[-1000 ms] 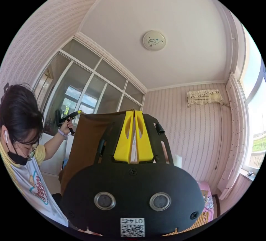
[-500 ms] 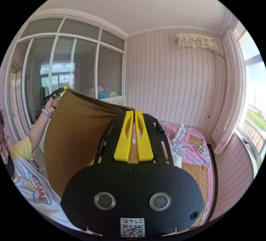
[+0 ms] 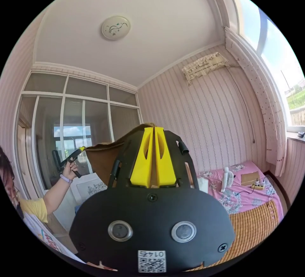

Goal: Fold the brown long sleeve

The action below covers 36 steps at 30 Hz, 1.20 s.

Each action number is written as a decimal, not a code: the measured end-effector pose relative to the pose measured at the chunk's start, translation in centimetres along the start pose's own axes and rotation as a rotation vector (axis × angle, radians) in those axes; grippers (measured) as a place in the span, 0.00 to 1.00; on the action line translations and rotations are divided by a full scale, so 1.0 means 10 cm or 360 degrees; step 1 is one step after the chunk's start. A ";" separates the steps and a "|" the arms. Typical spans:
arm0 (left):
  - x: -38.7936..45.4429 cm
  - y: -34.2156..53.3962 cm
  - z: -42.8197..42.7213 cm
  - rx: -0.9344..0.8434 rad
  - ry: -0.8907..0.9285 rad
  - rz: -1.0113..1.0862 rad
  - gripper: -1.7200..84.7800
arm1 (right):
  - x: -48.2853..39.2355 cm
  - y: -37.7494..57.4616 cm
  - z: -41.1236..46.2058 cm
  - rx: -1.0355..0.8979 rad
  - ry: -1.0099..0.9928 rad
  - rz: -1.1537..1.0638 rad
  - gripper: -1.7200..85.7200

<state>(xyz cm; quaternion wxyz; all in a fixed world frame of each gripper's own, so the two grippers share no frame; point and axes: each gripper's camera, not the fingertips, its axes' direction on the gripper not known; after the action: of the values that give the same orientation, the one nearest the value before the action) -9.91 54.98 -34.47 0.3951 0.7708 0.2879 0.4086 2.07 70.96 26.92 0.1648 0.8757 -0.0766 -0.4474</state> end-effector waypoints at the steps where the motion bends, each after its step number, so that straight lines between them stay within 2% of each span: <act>1: -0.05 0.30 0.07 -0.0106 -0.0011 0.0004 0.01 | 0.05 0.13 -0.01 -0.0034 -0.0007 -0.0013 0.02; 5: -0.32 1.65 0.19 -0.0449 0.0110 -0.0136 0.01 | 0.51 1.48 -0.15 -0.0335 0.0077 0.0002 0.02; 7: -0.40 2.76 0.19 -0.0721 0.0163 -0.0231 0.01 | 0.73 2.23 -0.18 -0.0546 0.0197 0.0030 0.02; 9: -0.40 3.64 0.17 -0.0940 0.0157 -0.0314 0.01 | 1.11 3.26 -0.20 -0.0825 0.0259 0.0221 0.02; 13: -0.34 5.60 -0.02 -0.1439 0.0177 -0.0540 0.01 | 1.66 4.70 -0.32 -0.1176 0.0381 0.0646 0.02; 15: -0.33 6.26 -0.21 -0.1588 0.0156 -0.0683 0.01 | 1.88 5.48 -0.48 -0.1401 0.0514 0.0827 0.02; 18: -0.34 7.06 -0.48 -0.1861 0.0106 -0.0910 0.01 | 1.99 6.11 -0.70 -0.1631 0.0543 0.0937 0.02; 21: -0.29 7.38 -0.67 -0.1993 0.0093 -0.0918 0.01 | 2.03 6.37 -0.91 -0.1777 0.0596 0.0891 0.02; 25: -0.25 7.54 -0.84 -0.2166 0.0108 -0.0806 0.01 | 2.19 6.46 -1.22 -0.1805 0.0599 0.0984 0.03; 28: -0.27 7.66 -1.02 -0.2204 0.0144 -0.0817 0.01 | 2.28 6.42 -1.40 -0.1834 0.0592 0.0987 0.05; 31: -0.39 7.71 -1.20 -0.2150 0.0089 -0.0888 0.01 | 2.28 6.18 -1.45 -0.1948 0.0674 0.0821 0.11; 32: -0.41 7.72 -1.23 -0.2134 0.0086 -0.0899 0.01 | 2.22 6.00 -1.41 -0.1906 0.0606 0.0772 0.12; 34: -0.47 7.75 -1.37 -0.2105 0.0066 -0.0913 0.01 | 2.00 5.67 -1.28 -0.1713 0.0272 0.0749 0.15; 36: -0.48 7.77 -1.47 -0.2105 0.0059 -0.0911 0.01 | 1.55 5.15 -0.98 -0.1334 -0.0551 0.0916 0.17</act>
<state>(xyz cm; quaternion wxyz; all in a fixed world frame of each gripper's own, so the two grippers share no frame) -15.54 16.19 34.42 0.8658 0.2574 0.1774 0.3908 19.74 20.66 38.91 0.6012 0.5918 -0.1545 -0.5143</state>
